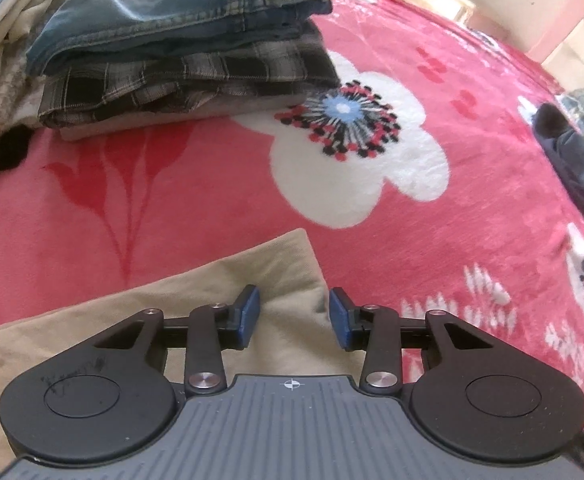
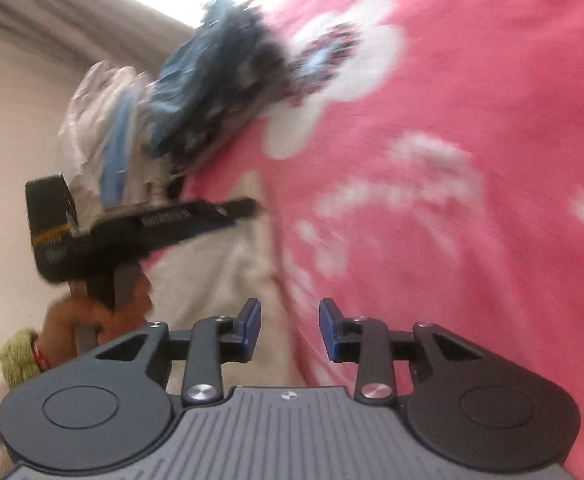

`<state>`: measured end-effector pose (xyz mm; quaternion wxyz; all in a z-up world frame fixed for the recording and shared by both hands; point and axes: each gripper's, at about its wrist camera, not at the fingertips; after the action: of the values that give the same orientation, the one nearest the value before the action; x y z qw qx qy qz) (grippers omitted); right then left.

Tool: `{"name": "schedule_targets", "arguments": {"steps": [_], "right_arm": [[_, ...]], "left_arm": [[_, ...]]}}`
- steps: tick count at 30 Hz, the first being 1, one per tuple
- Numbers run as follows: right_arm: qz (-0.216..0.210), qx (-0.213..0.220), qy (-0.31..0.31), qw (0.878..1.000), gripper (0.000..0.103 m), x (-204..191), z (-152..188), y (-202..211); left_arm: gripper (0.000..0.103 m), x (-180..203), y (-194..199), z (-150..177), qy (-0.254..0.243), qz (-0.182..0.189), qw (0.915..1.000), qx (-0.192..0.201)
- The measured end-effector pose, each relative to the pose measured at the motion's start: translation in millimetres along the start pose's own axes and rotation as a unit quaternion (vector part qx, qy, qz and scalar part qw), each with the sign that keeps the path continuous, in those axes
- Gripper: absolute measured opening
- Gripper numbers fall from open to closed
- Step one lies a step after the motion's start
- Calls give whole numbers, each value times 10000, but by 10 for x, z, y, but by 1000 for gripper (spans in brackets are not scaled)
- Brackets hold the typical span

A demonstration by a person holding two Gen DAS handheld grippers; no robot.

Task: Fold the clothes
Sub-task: 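Move both tools open over the folded khaki trousers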

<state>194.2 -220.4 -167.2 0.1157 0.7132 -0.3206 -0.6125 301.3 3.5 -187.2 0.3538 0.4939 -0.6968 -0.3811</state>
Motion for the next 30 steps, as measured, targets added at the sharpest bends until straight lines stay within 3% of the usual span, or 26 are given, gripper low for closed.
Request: {"name": "schedule_targets", "arguments": {"steps": [3,4,5,9,15,19,23,25,28,30], "right_arm": [[-303,-446,-12,9985,37,55,-163,-470],[-347,-652,-10,9973,34,80,-143,-573],[-371,-876,-7,9955,24,107,-99,-659],[-490,-1231,-182,9910,20,157,266,-474],[-432,-1217,-747,9888,21,257,570,-173],[-19,-1453,-897,9853,23,248,707,15],[315,-1080,-795,9905,23,185,697,411],[347,-651,-445,9963,23,54,548,547],[238,-321,98,9992,23,-148,325,482],[92,-333,475,9983,21,-268,249,275]], "left_arm": [[39,5,-17,14,-47,-17,10000,44],[39,-1,-28,22,-48,-17,10000,69],[39,-7,-40,29,-49,-16,9999,93],[39,-72,-76,52,41,63,9998,168],[39,-132,-88,98,107,206,9994,267],[39,-137,-104,72,136,239,9993,235],[39,-106,-91,51,30,226,9995,205],[43,-78,-30,38,-51,247,9995,195],[46,-83,174,85,-42,339,9990,276],[46,-108,316,148,-31,405,9987,306]]}}
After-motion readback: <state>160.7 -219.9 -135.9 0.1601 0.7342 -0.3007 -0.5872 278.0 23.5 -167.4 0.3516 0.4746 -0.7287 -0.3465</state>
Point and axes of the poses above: each gripper's, at about its wrist camera, not at the fingertips, and y roughly against the way its jaws point, x to its right, z to its underside, and after that the axes turned 7 degrees about -z, right-handed
